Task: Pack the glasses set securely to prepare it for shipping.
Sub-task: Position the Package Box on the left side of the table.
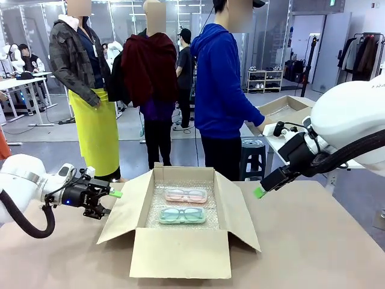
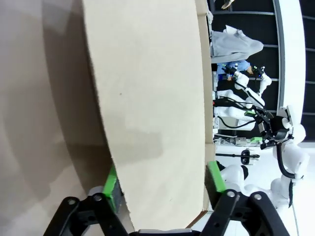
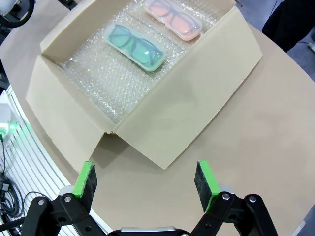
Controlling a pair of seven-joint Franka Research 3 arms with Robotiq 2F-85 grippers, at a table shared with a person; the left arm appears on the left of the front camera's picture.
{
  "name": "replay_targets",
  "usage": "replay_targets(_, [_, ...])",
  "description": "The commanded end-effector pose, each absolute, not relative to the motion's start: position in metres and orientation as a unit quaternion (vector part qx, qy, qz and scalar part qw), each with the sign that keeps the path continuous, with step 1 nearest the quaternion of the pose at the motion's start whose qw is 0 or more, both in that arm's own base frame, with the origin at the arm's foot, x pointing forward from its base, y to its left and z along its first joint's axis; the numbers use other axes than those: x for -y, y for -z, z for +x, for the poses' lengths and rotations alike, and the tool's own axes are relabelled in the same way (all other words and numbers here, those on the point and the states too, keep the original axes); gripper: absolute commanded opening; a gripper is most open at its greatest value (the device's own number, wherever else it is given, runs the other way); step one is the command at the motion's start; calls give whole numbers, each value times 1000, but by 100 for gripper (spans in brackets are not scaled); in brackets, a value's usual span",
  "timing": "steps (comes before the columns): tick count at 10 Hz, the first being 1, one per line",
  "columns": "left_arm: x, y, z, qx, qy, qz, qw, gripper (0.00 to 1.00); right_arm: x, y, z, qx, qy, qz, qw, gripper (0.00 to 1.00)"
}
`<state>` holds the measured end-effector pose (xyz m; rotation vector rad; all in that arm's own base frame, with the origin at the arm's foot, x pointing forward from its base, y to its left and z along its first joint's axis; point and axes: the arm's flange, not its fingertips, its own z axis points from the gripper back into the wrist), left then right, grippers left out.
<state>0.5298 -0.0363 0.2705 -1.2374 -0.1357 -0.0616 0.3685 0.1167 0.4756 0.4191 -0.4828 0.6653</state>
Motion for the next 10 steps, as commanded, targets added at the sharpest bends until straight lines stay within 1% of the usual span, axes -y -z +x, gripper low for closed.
replay_targets(1, [29,-280,523,71,13,-608,791,0,-117,-473,368,238,-324,199,894,100])
replay_targets(2, [26,-286,523,56,7,-633,772,0,-117,-473,368,238,-324,199,894,100])
replay_targets(3, [27,-293,521,63,21,-639,766,0,-117,-473,368,238,-324,199,894,100])
replay_targets(4, [28,-297,519,59,28,-647,760,12,-117,-473,368,238,-324,199,894,100])
replay_targets(5, [29,-298,516,59,37,-645,761,3,-117,-473,368,238,-324,199,894,100])
replay_targets(6, [30,-297,515,57,38,-645,761,0,-117,-473,368,238,-324,199,894,100])
replay_targets(10, [37,-290,516,48,39,-632,772,0,-117,-473,368,238,-324,199,894,100])
